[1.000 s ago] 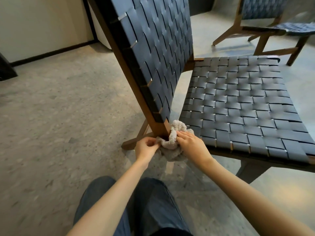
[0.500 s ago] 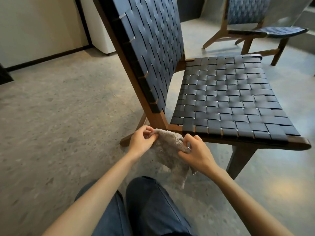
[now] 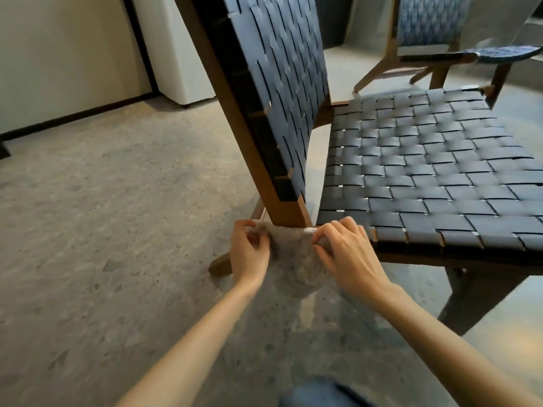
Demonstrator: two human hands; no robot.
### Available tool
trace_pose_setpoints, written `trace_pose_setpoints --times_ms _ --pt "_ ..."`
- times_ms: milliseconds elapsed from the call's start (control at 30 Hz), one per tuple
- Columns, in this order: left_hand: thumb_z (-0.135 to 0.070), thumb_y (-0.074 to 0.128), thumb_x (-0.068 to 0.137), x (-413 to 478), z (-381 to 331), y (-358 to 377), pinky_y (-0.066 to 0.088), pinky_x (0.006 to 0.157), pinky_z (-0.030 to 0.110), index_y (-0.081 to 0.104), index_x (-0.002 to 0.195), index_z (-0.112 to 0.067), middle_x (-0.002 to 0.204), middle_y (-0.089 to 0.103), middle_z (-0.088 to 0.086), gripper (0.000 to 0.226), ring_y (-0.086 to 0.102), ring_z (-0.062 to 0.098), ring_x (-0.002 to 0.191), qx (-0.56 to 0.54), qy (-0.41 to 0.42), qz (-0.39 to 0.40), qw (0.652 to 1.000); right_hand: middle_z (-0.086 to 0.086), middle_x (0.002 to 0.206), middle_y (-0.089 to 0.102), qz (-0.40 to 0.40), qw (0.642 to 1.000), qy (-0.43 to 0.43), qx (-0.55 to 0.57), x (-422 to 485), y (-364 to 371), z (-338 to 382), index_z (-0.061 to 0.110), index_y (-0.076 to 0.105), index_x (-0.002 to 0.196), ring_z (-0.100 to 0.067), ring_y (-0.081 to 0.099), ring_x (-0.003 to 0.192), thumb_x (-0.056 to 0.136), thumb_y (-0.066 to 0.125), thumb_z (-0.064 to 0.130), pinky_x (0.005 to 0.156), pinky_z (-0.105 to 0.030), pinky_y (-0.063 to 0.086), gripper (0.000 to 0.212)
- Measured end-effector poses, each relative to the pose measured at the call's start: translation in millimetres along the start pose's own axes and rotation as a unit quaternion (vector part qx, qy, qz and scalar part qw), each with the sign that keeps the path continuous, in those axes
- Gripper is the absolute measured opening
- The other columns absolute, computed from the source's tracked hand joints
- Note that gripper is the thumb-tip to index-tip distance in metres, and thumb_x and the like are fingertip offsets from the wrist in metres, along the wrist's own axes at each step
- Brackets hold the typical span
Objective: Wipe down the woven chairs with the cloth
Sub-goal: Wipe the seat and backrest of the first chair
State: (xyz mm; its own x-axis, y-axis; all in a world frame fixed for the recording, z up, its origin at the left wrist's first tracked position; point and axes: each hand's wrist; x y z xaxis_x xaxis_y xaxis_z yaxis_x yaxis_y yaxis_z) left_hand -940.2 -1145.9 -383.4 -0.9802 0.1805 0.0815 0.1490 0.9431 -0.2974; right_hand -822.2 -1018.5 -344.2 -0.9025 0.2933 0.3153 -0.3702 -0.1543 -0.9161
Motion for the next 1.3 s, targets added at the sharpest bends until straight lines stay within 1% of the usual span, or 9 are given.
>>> trace_pose_setpoints --times_ms 133,267,367,567,667,833,1033,1133,1300 --pt "-0.018 0.065 0.087 -16 25 22 0.043 0.100 0.026 0.044 0.110 -0.045 0.111 0.051 -0.025 0.042 0.050 -0.015 0.103 -0.082 0.061 0.067 0.992 -0.005 0.095 0.062 -0.018 1.000 -0.018 0.002 -3 3 -9 0.011 0.067 0.100 -0.027 0.048 0.091 0.086 0.066 0.009 0.077 -0.037 0.037 0.015" --pt "-0.053 0.058 0.083 -23 53 47 0.017 0.117 0.045 0.018 0.149 -0.019 0.155 0.024 0.004 0.084 0.024 0.020 0.141 0.067 0.114 0.087 0.987 -0.007 0.094 0.061 -0.024 0.997 -0.056 -0.040 -5 1 -15 0.011 0.069 0.103 -0.029 0.051 0.085 0.082 0.066 0.000 0.074 -0.039 0.041 0.024" --pt "-0.063 0.030 0.079 -26 53 61 -0.012 0.113 0.042 0.009 0.145 -0.014 0.155 0.001 0.004 0.085 -0.002 0.026 0.144 0.139 0.155 0.007 0.978 -0.004 0.093 0.061 -0.034 0.997 -0.056 -0.046 -9 -4 -22 0.019 0.070 0.098 -0.028 0.053 0.081 0.078 0.072 0.001 0.076 -0.037 0.035 0.027" --pt "-0.051 0.037 0.089 -51 46 98 -0.019 0.114 0.034 -0.015 0.142 -0.011 0.150 -0.023 0.005 0.084 -0.021 0.025 0.142 0.108 0.166 -0.013 0.980 -0.004 0.093 0.064 -0.089 0.995 -0.037 -0.003 -25 -21 -38 0.018 0.074 0.093 -0.020 0.050 0.067 0.079 0.073 0.001 0.072 -0.034 0.034 0.023" --pt "-0.052 0.034 0.092 -70 36 123 -0.015 0.115 0.045 -0.025 0.140 -0.014 0.148 -0.027 0.008 0.085 -0.022 0.028 0.141 0.122 0.205 0.016 0.971 -0.005 0.094 0.063 -0.109 0.994 -0.007 0.012 -37 -38 -60 0.015 0.075 0.095 -0.020 0.048 0.067 0.084 0.067 -0.001 0.074 -0.032 0.031 0.021" --pt "-0.050 0.036 0.092 -91 11 157 -0.009 0.113 0.055 -0.023 0.146 -0.024 0.152 -0.006 0.018 0.085 -0.008 0.035 0.142 0.182 0.290 -0.036 0.939 -0.004 0.095 0.061 -0.118 0.993 0.008 0.011 -66 -69 -104 0.015 0.075 0.097 -0.020 0.051 0.074 0.085 0.068 0.001 0.079 -0.032 0.032 0.020" --pt "-0.052 0.036 0.094 -107 -21 177 0.009 0.105 0.071 0.008 0.147 -0.027 0.151 0.008 0.012 0.065 0.007 0.036 0.139 0.271 0.427 -0.008 0.863 -0.004 0.093 0.061 -0.169 0.985 0.021 -0.003 -100 -96 -150 0.015 0.073 0.095 -0.021 0.058 0.082 0.087 0.066 0.006 0.076 -0.030 0.028 0.014" --pt "-0.054 0.032 0.094 -113 -38 185 0.021 0.103 0.070 0.020 0.142 -0.026 0.145 0.016 0.011 0.057 0.021 0.034 0.131 0.325 0.489 -0.009 0.809 -0.006 0.093 0.059 -0.191 0.981 0.039 -0.002 -118 -104 -167 0.013 0.071 0.096 -0.022 0.056 0.087 0.087 0.066 0.003 0.076 -0.034 0.035 0.014" --pt "-0.053 0.038 0.092 -135 -64 210 0.031 0.100 0.061 0.018 0.144 -0.024 0.145 0.017 0.013 0.063 0.026 0.034 0.126 0.358 0.547 -0.003 0.757 -0.010 0.094 0.058 -0.246 0.967 0.064 -0.004 -145 -122 -198 0.006 0.070 0.097 -0.026 0.057 0.084 0.085 0.065 -0.002 0.071 -0.035 0.048 0.015"
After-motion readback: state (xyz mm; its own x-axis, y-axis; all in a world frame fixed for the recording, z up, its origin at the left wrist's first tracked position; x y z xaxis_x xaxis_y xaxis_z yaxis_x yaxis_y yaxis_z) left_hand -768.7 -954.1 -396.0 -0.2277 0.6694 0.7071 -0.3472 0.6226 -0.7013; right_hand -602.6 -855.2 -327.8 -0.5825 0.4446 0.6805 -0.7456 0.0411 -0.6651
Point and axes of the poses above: each hand's wrist, its own x-axis towards the middle knuckle, its own y-axis out of the palm, z = x × y
